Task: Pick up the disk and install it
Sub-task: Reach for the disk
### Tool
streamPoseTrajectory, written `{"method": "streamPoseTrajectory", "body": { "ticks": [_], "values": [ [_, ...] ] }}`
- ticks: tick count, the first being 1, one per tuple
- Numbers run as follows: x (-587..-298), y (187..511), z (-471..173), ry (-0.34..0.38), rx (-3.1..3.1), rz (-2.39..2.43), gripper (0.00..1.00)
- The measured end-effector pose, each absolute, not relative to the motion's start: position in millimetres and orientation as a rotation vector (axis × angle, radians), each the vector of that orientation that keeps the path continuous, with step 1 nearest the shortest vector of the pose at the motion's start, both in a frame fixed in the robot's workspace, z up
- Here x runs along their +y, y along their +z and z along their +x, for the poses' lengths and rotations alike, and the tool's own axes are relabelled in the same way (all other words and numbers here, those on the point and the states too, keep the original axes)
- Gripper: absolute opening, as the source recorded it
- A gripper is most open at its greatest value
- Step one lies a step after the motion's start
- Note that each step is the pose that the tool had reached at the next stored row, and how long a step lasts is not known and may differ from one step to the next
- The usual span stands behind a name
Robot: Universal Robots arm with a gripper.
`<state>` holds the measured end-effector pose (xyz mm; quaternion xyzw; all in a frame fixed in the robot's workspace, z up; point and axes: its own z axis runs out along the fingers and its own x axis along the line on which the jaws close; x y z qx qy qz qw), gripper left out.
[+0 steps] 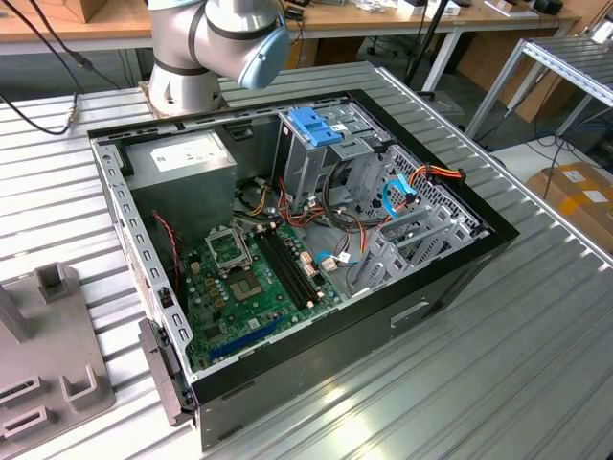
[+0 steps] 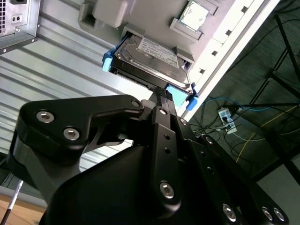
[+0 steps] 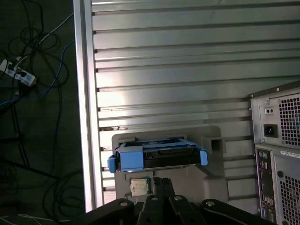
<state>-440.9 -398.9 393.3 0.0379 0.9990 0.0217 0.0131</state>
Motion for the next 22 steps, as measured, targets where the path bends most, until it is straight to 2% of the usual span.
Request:
{"method": "streamPoseTrajectory", "body": {
  "ticks": [22],
  "values": [
    [-398.9,393.2,-441.0,0.067,3.127,0.119,0.11]
  ]
}}
